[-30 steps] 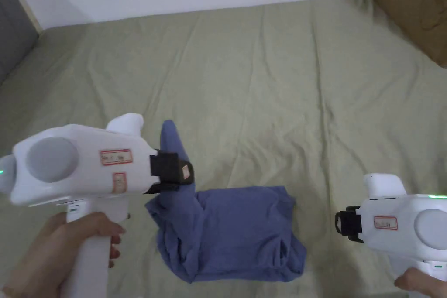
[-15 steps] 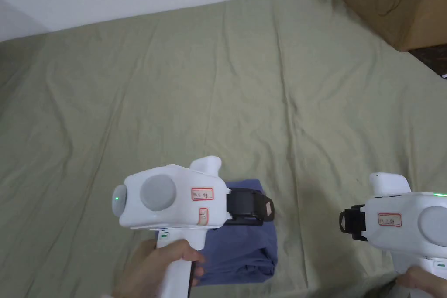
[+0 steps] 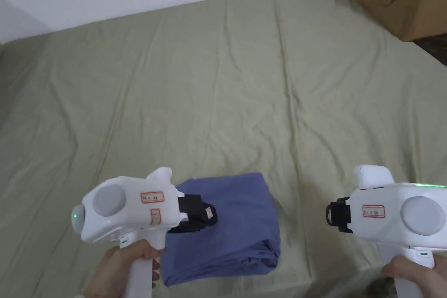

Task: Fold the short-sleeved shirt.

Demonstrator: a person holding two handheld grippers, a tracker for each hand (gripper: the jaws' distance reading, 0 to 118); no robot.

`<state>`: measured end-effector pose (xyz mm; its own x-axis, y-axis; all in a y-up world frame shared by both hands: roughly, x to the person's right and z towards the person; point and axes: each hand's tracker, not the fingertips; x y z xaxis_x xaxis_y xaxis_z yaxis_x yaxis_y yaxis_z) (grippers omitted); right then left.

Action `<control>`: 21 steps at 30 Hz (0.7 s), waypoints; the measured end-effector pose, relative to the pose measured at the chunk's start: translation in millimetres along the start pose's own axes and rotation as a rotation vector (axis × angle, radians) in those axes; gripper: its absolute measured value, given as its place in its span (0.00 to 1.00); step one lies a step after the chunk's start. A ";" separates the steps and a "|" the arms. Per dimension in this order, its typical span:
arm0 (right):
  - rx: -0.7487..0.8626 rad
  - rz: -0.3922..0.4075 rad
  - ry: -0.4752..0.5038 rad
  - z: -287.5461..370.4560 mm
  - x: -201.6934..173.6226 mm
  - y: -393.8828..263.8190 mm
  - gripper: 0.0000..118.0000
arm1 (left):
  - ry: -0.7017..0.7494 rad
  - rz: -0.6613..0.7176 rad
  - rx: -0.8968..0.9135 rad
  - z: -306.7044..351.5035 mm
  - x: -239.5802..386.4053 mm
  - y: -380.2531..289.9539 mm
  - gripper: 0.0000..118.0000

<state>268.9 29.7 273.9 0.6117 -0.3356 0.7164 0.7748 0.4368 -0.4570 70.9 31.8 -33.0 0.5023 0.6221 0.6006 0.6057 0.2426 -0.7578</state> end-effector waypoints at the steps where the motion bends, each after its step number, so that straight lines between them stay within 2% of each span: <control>1: -0.002 0.001 0.000 1.0 0.4 -0.4 0.00 | -0.005 -0.017 -0.014 -9.4 3.1 -3.6 0.00; 10: -0.001 -0.035 -0.020 4.4 16.0 -4.9 0.00 | -0.029 -0.140 -0.134 -56.0 51.9 -27.5 0.00; 21: -0.012 -0.038 -0.017 4.3 16.2 -9.4 0.00 | -0.070 -0.194 -0.234 -85.6 79.1 -53.5 0.00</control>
<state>270.9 23.7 292.0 0.5790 -0.3378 0.7421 0.7994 0.4142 -0.4352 131.0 4.4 76.9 0.3246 0.6331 0.7027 0.8157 0.1887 -0.5468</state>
